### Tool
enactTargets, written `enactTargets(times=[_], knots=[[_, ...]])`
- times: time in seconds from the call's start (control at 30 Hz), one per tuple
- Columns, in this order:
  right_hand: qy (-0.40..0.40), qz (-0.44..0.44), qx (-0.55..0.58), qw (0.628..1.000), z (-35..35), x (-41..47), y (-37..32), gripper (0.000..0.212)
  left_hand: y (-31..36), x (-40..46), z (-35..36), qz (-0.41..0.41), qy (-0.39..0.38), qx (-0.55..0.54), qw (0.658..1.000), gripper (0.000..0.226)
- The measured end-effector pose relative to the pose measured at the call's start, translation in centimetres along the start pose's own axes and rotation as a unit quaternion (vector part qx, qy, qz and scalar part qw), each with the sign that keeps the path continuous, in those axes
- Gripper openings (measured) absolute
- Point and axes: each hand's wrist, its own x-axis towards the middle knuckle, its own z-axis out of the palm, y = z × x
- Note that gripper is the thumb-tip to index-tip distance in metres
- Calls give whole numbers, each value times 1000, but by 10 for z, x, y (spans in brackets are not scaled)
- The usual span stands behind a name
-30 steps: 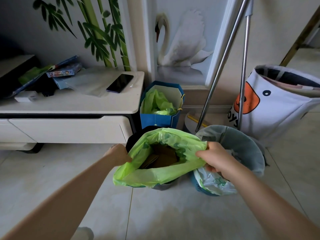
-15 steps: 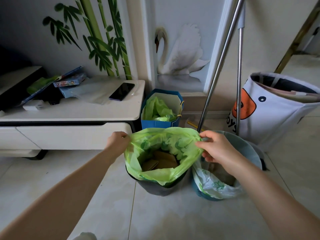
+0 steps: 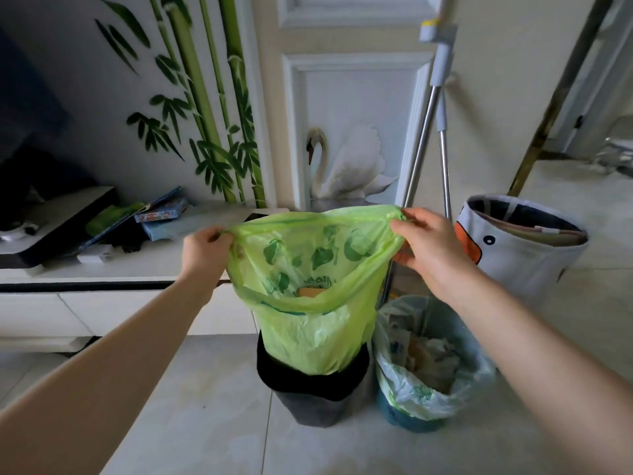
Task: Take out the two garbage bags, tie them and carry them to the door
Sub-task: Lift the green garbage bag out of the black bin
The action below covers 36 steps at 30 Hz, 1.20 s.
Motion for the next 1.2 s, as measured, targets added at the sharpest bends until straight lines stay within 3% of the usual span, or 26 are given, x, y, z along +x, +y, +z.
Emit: enactTargets(times=[0.3,0.57,0.7,0.97,1.2], knots=[[66,-35,48,996,-29,-42,-65,12,59,-24,-71,17,38,-95,995,23],[127,-54,-67,988,-70,-79,-84,6,59,-66,-122,5,36,-102,994,22],[110,-20,-95,989,-87,-101,-71,9,46,-98,-137,-7,17,-75,997,22],[63,91,-194,975,-112,-145,-2,12,-21,-142,-143,-117,-30,-7,993,17],[-51,189,-359,912,-118,-164,70,12,-82,-171,-133,-173,-133,174,960,5]])
